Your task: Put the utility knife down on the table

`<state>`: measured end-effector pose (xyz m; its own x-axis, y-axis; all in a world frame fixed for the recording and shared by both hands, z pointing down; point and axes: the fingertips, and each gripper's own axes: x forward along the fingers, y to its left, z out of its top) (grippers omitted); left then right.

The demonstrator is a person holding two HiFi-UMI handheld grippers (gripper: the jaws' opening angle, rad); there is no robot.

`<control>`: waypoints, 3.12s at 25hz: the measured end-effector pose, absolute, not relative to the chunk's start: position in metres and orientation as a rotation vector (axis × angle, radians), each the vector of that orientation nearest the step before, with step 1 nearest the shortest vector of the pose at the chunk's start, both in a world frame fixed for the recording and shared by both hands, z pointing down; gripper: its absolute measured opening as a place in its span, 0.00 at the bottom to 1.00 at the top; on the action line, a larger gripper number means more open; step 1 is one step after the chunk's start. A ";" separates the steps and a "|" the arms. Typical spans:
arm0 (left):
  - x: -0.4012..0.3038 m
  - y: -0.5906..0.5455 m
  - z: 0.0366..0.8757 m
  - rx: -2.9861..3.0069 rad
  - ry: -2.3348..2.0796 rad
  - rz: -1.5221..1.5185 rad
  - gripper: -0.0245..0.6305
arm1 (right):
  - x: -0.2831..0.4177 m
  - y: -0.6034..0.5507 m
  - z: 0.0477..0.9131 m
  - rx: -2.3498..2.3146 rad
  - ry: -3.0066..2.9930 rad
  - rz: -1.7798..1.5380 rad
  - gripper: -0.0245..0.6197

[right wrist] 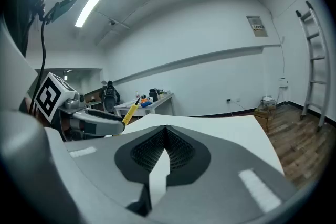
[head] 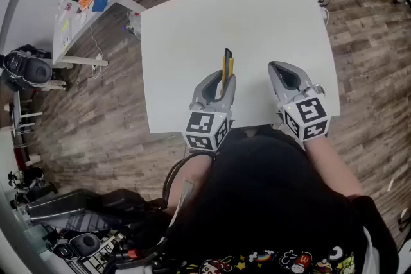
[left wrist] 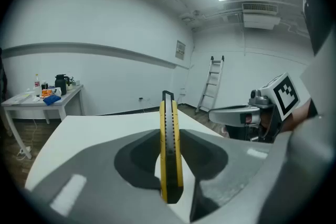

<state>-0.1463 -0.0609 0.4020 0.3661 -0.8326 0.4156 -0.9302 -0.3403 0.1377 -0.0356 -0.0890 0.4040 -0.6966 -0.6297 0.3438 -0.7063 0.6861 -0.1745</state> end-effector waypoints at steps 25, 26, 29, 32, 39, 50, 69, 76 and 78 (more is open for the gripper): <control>-0.066 -0.077 0.531 2.406 -1.025 1.044 0.22 | 0.019 -0.090 0.427 1.149 -2.604 0.578 0.08; -0.063 -0.078 0.538 2.392 -1.017 1.061 0.22 | 0.021 -0.089 0.428 1.153 -2.601 0.585 0.08; -0.058 -0.078 0.556 2.354 -0.993 1.105 0.22 | 0.024 -0.088 0.430 1.159 -2.596 0.597 0.08; -0.056 -0.075 0.571 2.321 -0.977 1.144 0.22 | 0.027 -0.087 0.432 1.157 -2.593 0.603 0.07; -0.053 -0.072 0.581 2.301 -0.950 1.160 0.22 | 0.030 -0.085 0.437 1.153 -2.579 0.621 0.07; -0.050 -0.068 0.588 2.294 -0.940 1.147 0.22 | 0.030 -0.083 0.443 1.144 -2.567 0.649 0.07; -0.142 -0.078 0.360 2.454 -1.641 0.278 0.04 | 0.025 -0.092 0.429 1.158 -2.576 0.585 0.07; -0.151 -0.073 0.355 2.428 -1.695 0.246 0.04 | 0.030 -0.103 0.420 1.230 -2.546 0.467 0.07; -0.150 -0.075 0.358 2.423 -1.684 0.261 0.04 | 0.027 -0.106 0.420 1.223 -2.544 0.459 0.07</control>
